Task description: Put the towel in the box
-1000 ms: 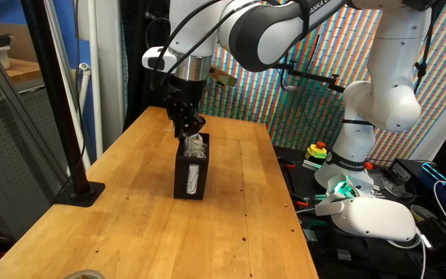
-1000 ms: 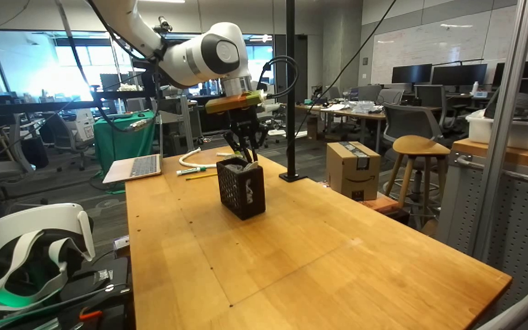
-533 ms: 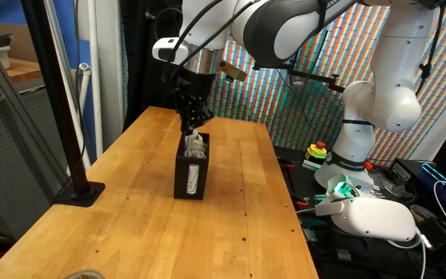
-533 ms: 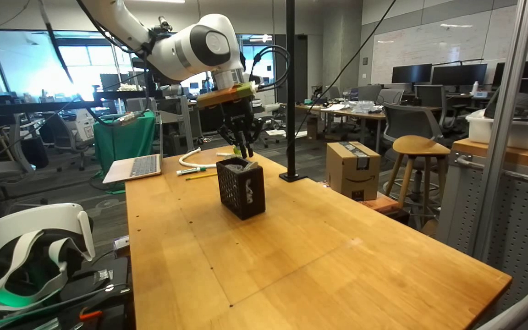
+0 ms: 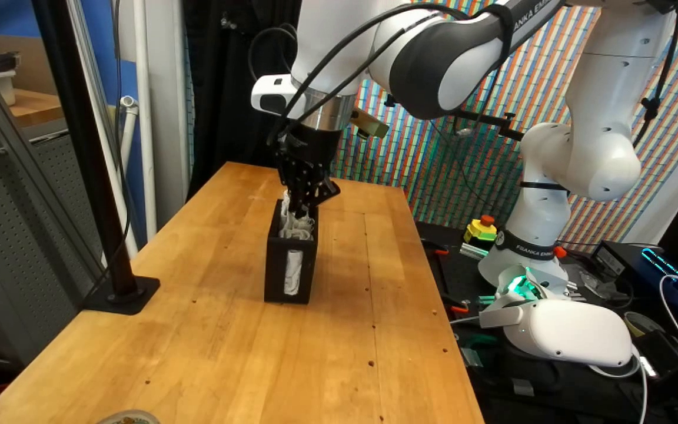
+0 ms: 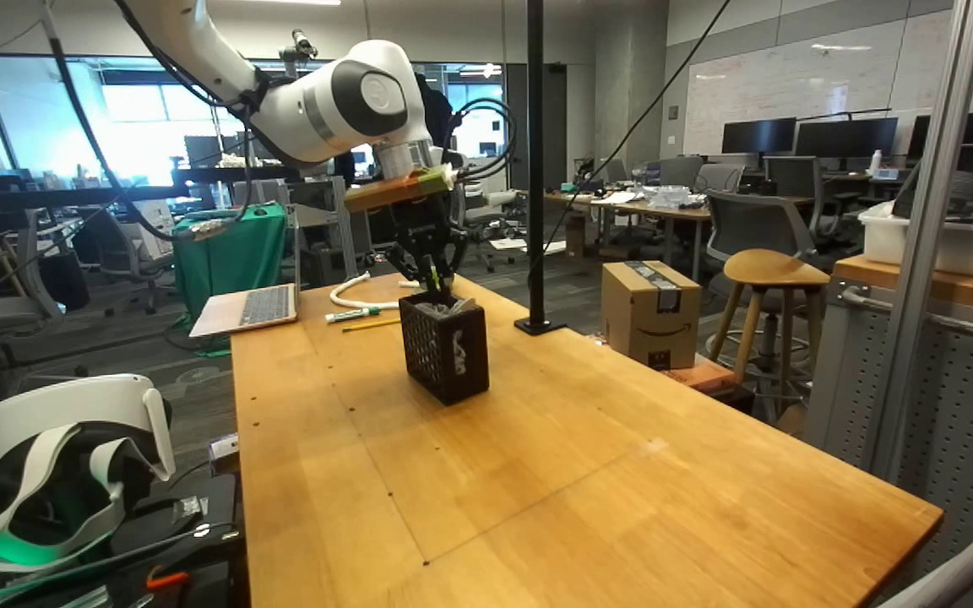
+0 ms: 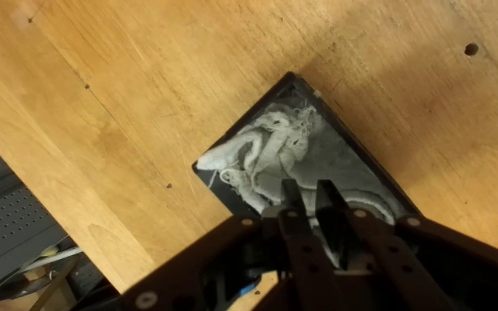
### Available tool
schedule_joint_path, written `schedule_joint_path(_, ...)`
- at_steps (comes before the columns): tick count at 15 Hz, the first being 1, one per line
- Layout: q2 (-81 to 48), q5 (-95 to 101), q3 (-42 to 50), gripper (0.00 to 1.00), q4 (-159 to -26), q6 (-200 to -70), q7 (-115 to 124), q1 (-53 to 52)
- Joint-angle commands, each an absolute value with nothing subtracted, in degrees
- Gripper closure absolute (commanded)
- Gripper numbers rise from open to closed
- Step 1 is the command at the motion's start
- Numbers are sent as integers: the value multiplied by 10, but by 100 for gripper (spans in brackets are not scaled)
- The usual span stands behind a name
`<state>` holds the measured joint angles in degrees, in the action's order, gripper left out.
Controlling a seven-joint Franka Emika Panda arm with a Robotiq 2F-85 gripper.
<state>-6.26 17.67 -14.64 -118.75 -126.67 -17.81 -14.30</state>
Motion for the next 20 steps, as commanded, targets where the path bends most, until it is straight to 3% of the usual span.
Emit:
schedule_joint_path(1, -79, 203, -146, 82, -1203, -1292, -140, -153)
schedule_joint_path(20, -249, 135, -141, 82, -1103, -1170, -96, -160)
